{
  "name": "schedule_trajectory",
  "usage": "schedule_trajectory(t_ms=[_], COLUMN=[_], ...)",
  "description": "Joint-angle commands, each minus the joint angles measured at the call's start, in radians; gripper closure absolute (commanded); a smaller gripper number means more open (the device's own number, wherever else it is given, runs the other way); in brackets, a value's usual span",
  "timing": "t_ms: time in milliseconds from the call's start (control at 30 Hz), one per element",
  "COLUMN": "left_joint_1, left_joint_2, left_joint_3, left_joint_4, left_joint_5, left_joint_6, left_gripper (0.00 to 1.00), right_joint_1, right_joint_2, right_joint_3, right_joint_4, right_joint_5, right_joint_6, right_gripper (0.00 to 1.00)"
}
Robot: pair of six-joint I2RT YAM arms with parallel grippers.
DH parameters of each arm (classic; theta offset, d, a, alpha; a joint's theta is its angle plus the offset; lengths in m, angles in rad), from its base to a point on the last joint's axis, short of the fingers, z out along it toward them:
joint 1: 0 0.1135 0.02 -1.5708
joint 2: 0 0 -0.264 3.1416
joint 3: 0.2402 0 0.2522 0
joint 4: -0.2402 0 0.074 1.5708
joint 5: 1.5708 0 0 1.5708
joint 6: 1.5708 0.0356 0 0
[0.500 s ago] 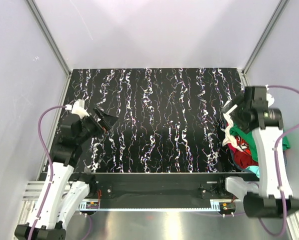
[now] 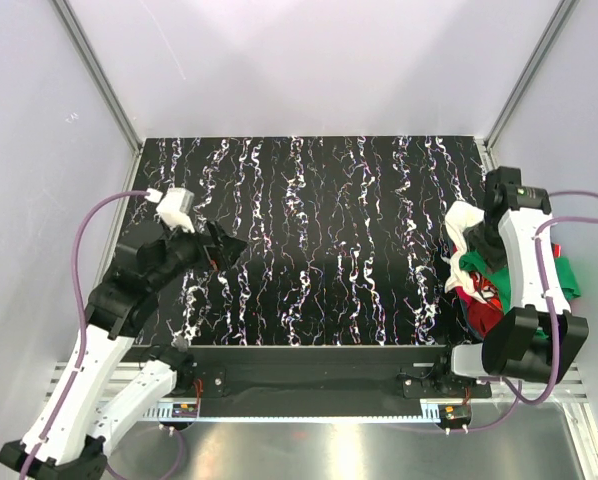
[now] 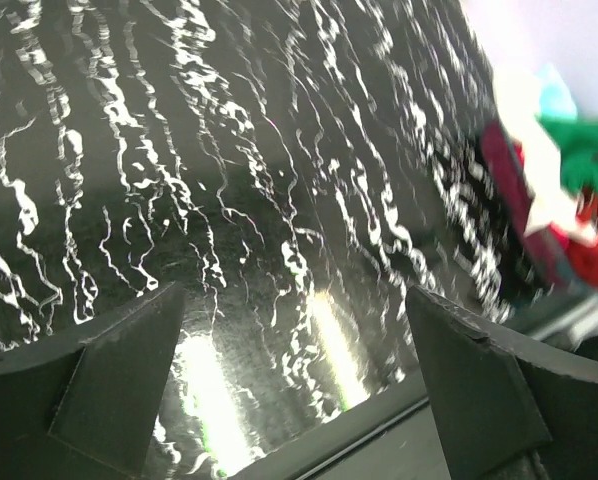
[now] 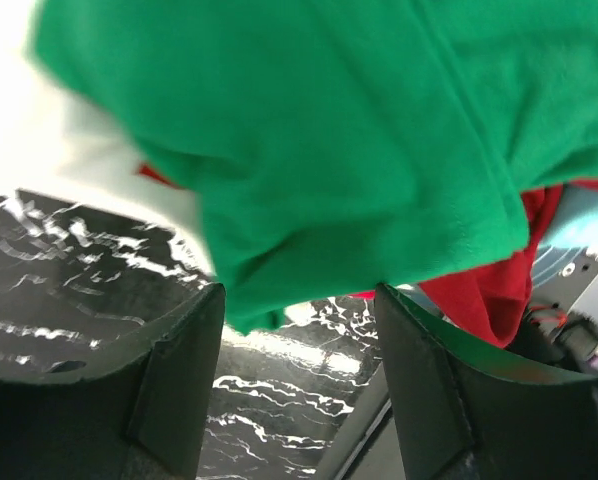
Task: Fold and stack the t-shirts
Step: Grab the tshirt from the pile
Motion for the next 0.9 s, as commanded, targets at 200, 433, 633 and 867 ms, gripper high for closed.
schedule_trajectory(t_ms=[200,433,633,867], left_joint_1=[-0.119,-0.126,-0.124,-0.124], left_joint_2=[0.054,0.075,0.089,0.117], left_joint_3=[0.062,0.081,0.105,0.137], left_joint_4=[-0.039,-0.044,-0.039,-0.029], left_joint_5=[-0.038,-0.041,-0.058,-0.076], left_joint_6=[0.207,0.209,0.207,0.206], left_gripper=[0.01,0.01,0.01,0.01], right_joint_1=[-0.045,-0.087,-0.087,-0.047], right_joint_2=[-0.025,0.047,0.087,0.3], right_joint_3=[-0.121,0.006,0.449,1.313], right_joint_4=[0.172,0.132,0.048,-0.036], right_joint_5=[0.039,0.151,0.303,0.282], right_joint_6=[0.115,0.075,-0.066,-0.3], right_gripper=[0.46,1.0,1.0,1.0])
